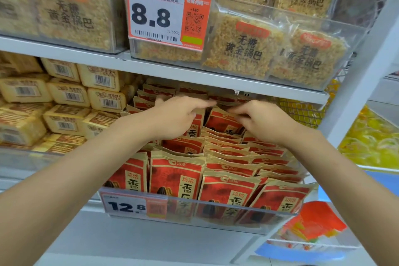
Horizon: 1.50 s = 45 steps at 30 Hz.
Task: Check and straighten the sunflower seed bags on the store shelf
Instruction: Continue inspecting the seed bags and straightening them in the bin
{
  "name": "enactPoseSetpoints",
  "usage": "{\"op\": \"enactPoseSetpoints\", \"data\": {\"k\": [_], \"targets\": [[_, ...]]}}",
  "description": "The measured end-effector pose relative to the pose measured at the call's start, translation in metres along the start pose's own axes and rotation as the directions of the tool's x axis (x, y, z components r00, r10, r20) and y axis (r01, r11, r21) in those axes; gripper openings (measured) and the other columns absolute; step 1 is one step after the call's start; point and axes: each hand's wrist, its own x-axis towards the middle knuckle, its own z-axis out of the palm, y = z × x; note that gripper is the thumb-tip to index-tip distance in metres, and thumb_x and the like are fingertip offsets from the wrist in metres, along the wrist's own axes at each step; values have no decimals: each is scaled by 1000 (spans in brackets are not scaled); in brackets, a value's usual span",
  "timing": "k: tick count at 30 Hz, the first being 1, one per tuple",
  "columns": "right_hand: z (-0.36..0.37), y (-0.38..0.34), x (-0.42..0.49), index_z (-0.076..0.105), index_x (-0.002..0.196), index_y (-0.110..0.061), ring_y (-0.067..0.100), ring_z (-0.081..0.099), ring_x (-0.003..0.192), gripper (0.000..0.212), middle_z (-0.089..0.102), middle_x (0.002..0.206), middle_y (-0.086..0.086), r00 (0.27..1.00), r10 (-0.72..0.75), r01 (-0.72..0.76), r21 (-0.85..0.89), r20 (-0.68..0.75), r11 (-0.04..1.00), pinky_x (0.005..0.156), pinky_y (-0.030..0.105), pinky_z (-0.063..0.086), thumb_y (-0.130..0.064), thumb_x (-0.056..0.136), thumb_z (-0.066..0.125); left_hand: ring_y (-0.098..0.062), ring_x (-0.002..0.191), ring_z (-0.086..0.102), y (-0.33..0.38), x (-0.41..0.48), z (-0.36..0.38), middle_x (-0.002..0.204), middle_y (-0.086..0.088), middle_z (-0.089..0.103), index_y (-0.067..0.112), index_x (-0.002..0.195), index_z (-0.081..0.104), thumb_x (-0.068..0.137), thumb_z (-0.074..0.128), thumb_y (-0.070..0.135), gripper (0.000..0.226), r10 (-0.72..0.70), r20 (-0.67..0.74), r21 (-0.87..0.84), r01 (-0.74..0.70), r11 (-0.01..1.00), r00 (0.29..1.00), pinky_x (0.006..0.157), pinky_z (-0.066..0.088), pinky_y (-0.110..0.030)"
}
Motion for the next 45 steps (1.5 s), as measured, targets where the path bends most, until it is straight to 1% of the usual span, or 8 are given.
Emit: {"op": "enactPoseSetpoints", "data": {"k": [8,12,17,23,29,34,38,45], "targets": [[9,-11,13,52,139,-36,17,58,119,42,60,135,-9,983,-2,26,-128,183,991,94,30,49,-18,102,41,-20,151,8,5,8,4,160,19,20,51,148,27,103,29,3,65,-18,21,140,15,990,1000,117,-2,-58],[1,-5,1,55,138,-24,11,57,120,37,61,134,-7,997,-2,-11,175,75,984,94,17,40,-21,104,40,-17,147,11,0,10,6,155,17,27,56,144,32,101,30,3,67,-37,31,178,31,983,999,118,0,-54],[3,10,0,45,143,-27,2,55,56,41,65,91,-7,992,113,-99,216,-55,971,47,7,36,-17,104,39,-17,151,3,3,7,4,160,12,23,57,145,28,105,27,9,62,-62,70,170,49,984,996,118,-5,-51],[9,2,30,55,137,-24,22,54,122,39,54,142,0,985,159,-167,122,69,978,99,30,43,-32,98,56,-20,152,10,3,3,2,162,13,23,54,146,28,109,20,25,48,-45,84,188,29,982,995,119,-5,-49],[8,-3,32,61,131,-23,23,58,116,31,58,137,0,985,152,-157,75,77,985,91,27,44,-25,102,50,-15,152,6,0,1,1,163,14,18,54,144,33,109,22,25,47,-49,95,161,33,986,994,121,-6,-49],[10,-5,5,66,126,-20,19,62,116,29,66,127,-1,986,42,-23,119,-159,993,100,31,48,-19,100,52,-19,153,-1,-2,0,2,164,16,10,56,145,27,109,20,30,45,-68,127,207,41,978,990,119,-9,-46],[1,-5,-22,74,112,-18,23,71,93,22,76,103,1,907,-81,122,74,-414,990,84,41,56,-20,98,57,-18,152,6,-3,2,2,163,15,16,55,144,32,108,23,34,42,-54,132,198,27,980,990,121,-7,-47],[-24,-26,-45,74,109,-15,18,71,88,20,76,99,-2,719,-184,272,27,-670,962,78,40,58,-13,93,64,-3,124,54,3,-20,-12,133,12,61,26,136,57,97,58,34,39,48,-176,-352,-109,930,983,110,40,-33]]}}
